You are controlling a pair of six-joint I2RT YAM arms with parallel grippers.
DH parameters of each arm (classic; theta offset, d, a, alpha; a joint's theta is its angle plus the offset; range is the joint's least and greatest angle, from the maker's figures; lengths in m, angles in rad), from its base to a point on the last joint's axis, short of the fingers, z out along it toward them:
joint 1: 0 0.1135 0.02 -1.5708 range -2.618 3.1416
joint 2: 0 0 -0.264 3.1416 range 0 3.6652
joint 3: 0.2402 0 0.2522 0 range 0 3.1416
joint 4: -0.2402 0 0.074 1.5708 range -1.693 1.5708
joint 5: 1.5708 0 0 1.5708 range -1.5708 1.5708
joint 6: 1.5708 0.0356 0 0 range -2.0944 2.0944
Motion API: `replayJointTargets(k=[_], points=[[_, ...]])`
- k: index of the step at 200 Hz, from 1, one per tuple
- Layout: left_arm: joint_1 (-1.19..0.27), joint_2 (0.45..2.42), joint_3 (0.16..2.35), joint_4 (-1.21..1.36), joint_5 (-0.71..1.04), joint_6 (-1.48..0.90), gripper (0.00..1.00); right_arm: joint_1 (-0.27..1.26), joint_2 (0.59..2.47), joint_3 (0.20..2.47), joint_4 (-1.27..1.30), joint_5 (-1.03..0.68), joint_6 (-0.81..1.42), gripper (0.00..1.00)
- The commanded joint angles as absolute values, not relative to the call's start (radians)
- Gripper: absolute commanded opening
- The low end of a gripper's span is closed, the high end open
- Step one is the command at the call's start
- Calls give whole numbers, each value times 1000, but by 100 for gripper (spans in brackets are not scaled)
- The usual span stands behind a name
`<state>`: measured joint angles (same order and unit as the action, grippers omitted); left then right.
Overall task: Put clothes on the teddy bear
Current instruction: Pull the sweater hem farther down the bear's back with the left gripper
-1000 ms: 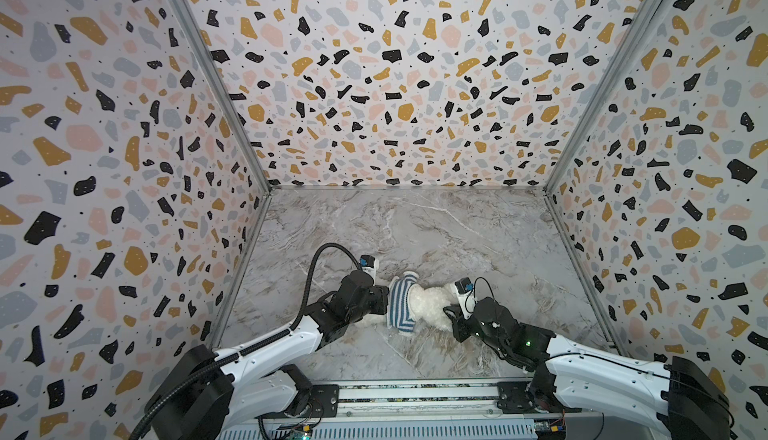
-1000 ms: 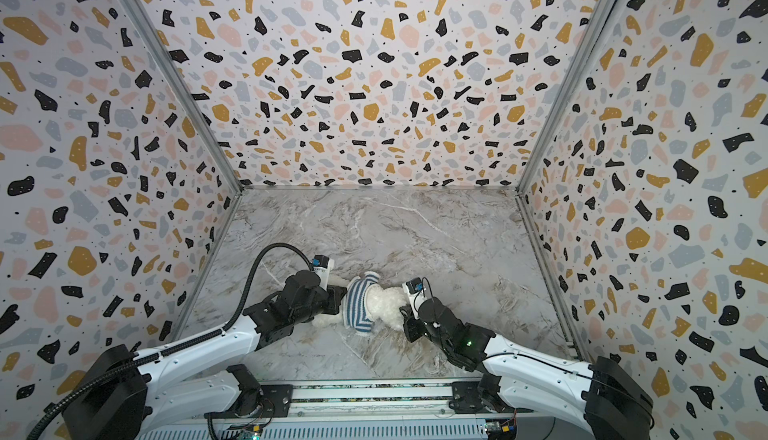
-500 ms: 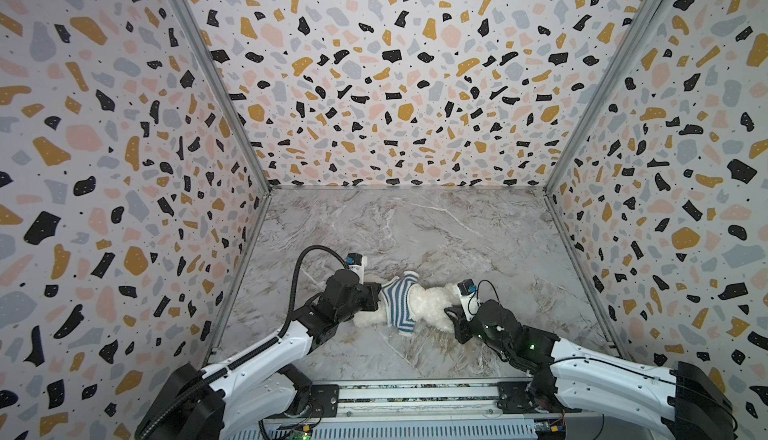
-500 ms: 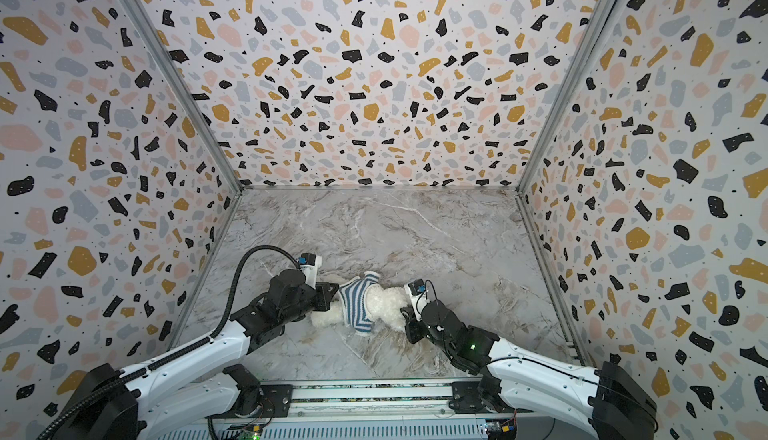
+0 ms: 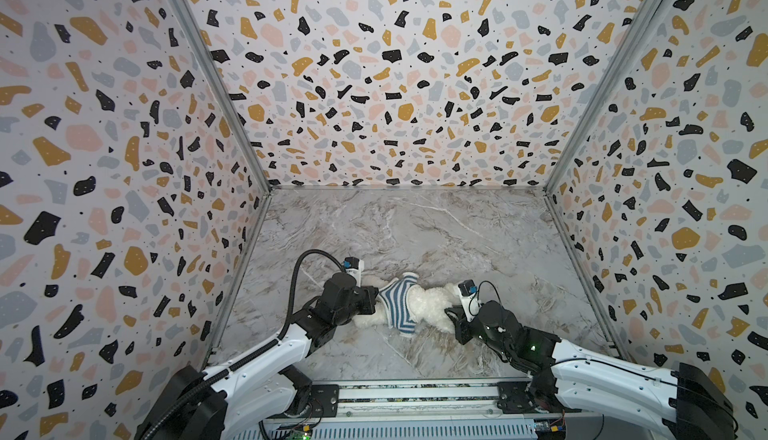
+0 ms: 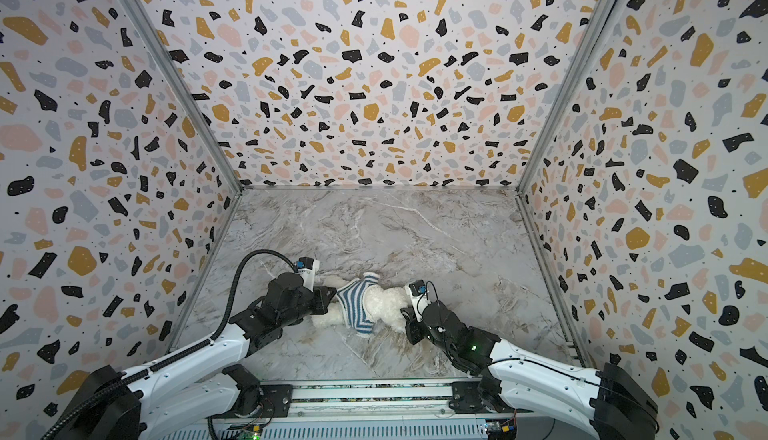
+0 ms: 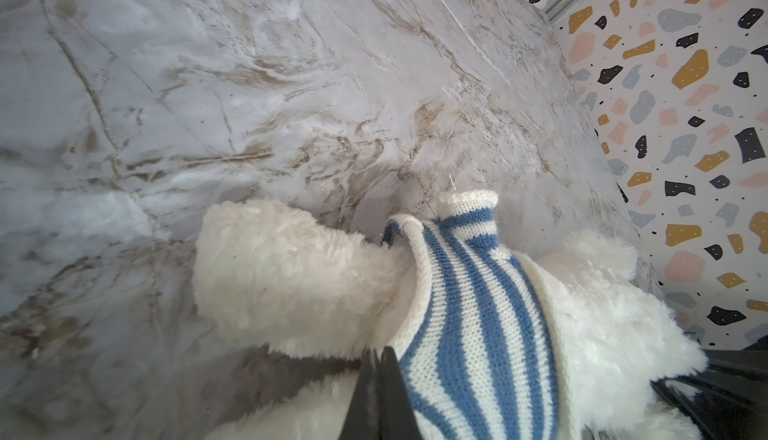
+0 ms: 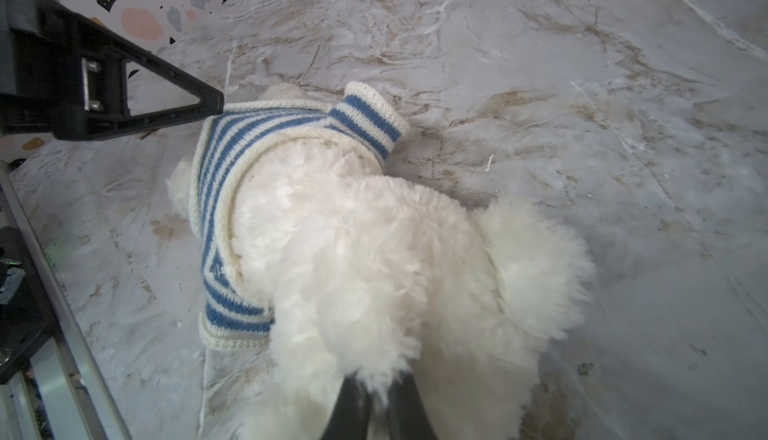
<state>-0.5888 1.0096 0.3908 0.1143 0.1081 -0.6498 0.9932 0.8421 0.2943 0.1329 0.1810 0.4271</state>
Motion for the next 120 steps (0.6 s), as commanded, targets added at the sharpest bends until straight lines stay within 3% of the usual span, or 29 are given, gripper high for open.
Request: replayJointTargets(k=[1,43,79,120], points=[[-574,990,398,119,127,-636,0,993,853,303,163,201,412,0],[-577,969,432,77,183,-592,0,994,878,356,161,179,390,0],[-577,881,520,-64,155,-480,35,993,883,402,133,195,392,0],[-673,845,581,-118,128,-431,45,973,931,456,87,212,437,0]])
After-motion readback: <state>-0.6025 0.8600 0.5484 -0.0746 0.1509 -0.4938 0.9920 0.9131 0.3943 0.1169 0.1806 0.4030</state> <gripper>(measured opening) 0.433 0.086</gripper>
